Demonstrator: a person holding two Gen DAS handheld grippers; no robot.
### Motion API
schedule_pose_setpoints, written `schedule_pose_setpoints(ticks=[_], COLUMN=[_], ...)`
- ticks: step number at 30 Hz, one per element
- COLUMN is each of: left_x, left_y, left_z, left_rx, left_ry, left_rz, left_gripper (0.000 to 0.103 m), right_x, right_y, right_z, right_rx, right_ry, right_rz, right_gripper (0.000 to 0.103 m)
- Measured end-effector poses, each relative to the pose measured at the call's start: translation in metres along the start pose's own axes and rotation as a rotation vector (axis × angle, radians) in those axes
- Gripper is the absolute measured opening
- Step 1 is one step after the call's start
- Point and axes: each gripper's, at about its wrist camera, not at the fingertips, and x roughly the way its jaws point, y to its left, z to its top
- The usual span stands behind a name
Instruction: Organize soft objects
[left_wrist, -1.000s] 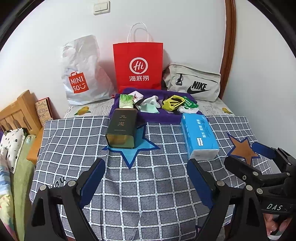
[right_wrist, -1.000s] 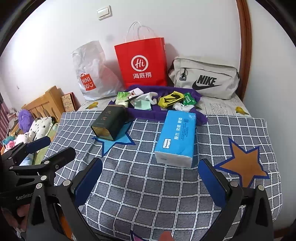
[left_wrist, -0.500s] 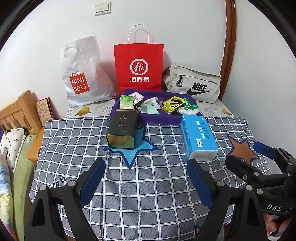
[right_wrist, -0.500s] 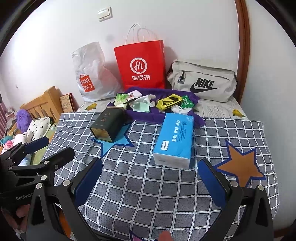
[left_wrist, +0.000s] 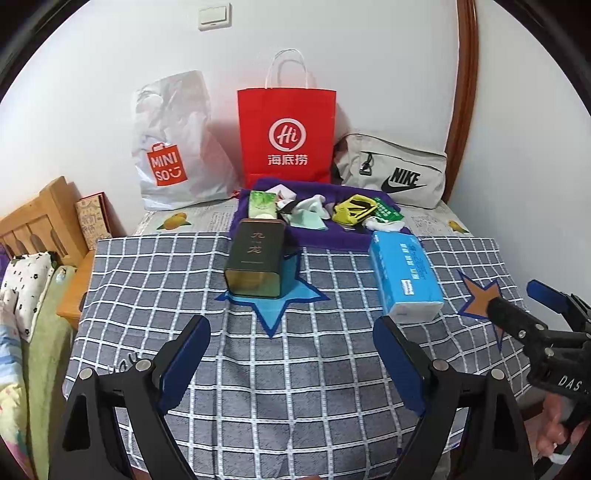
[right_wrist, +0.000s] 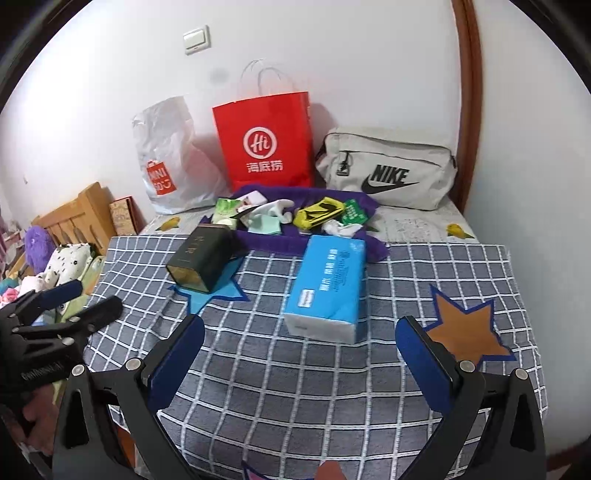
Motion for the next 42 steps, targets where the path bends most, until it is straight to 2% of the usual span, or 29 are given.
schedule_pose_setpoints(ticks=[13,42], left_x=[-0.008,-0.011], left_y=[0.014,0.01], left_z=[0.0,0.0], left_rx=[-0.028,-0.015], left_ry=[-0.018,-0.021], left_rz=[0.015,0.014], left_gripper=[0.089,0.089], right_x=[-0.003,-0.002], right_y=[-0.009,-0.001], right_z=[-0.005,-0.006], right_rx=[0.001,-0.01], right_ry=[0.003,0.008], right_rz=[-0.026,-0.02], right_gripper=[0.102,0.102])
